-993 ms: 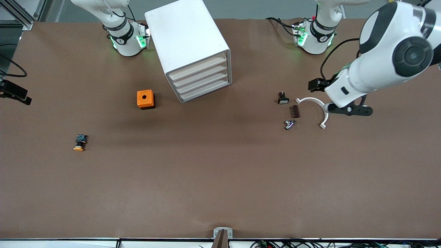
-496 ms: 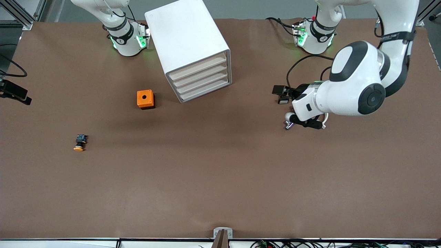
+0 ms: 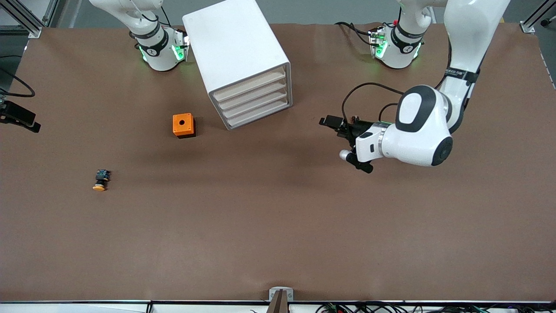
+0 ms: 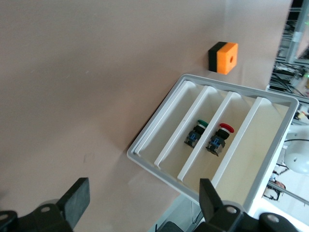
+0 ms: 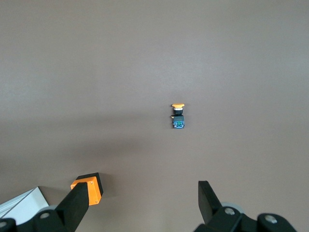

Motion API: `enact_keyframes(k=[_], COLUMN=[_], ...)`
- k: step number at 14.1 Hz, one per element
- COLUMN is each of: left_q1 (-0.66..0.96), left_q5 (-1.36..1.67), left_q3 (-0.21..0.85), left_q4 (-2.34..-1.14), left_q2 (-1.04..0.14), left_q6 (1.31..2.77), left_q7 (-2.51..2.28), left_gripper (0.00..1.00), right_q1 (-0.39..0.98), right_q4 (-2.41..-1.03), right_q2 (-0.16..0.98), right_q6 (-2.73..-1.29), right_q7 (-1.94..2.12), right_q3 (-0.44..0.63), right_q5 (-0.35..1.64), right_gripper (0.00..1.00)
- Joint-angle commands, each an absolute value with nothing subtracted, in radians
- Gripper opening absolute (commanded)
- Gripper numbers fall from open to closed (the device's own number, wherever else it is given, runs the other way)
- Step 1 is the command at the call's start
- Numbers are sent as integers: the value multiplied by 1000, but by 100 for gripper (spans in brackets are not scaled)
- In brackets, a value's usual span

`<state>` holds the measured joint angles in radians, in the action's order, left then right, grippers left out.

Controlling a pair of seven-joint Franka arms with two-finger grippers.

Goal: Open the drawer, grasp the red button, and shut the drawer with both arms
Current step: 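Grasp the drawer front edge with the left gripper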

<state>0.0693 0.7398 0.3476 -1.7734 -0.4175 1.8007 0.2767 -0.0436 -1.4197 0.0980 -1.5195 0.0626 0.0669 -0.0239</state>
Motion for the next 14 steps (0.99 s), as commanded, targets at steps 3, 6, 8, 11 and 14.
enact_keyframes(k=[3, 6, 8, 11, 14], left_q1=[121, 136, 169, 228, 267], left_q5=[974, 1105, 1199, 1331, 1405], left_q3=[367, 370, 368, 370, 374], left_q4=[-1841, -1879, -1919, -1965, -1979], left_q2=[-465, -503, -524, -543, -571], left_q6=[1903, 1916, 1930, 1947, 1945], left_q7=[471, 598, 725, 845, 902], left_gripper=[100, 100, 100, 100, 100], right_q1=[-23, 12, 14, 17, 18], right_q4=[-1419, -1419, -1419, -1419, -1419], right_q2=[106, 121, 129, 135, 137], right_q6=[-1522, -1540, -1542, -1586, -1591], right_q7=[49, 49, 48, 48, 46], right_q3=[61, 61, 61, 61, 60], right_q5=[-20, -25, -21, -9, -9], right_gripper=[100, 100, 100, 100, 100])
